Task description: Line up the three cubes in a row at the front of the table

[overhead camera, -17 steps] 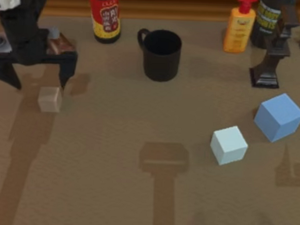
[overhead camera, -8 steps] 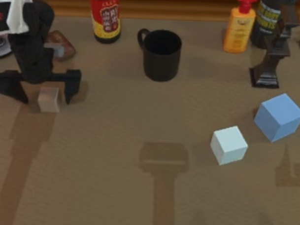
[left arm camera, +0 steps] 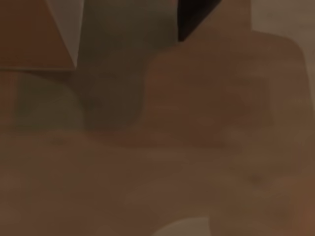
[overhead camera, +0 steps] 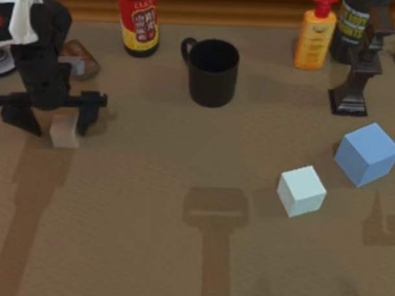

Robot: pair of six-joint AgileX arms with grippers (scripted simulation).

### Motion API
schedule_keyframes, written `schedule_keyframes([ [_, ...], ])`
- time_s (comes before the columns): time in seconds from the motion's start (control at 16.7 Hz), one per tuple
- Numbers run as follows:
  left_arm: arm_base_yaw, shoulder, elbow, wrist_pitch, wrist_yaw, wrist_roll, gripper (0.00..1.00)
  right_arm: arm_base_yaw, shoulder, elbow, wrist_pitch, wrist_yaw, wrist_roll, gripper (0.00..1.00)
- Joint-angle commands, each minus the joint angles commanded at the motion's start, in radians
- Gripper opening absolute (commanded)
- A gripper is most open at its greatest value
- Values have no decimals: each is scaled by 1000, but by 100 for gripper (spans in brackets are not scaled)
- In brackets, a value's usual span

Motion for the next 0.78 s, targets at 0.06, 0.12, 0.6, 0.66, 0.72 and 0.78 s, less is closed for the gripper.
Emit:
schedule_keyframes([
  [0.06,0,0,0,0,0,0,40,0,0,0,0,0,0,100],
  [0.12,0,0,0,0,0,0,32,0,0,0,0,0,0,100],
  [0.6,0,0,0,0,0,0,0,0,0,0,0,0,0,100],
  [0.66,0,0,0,0,0,0,0,0,0,0,0,0,0,100],
  [0.72,0,0,0,0,0,0,0,0,0,0,0,0,0,100],
  [0.78,0,0,0,0,0,0,0,0,0,0,0,0,0,100],
])
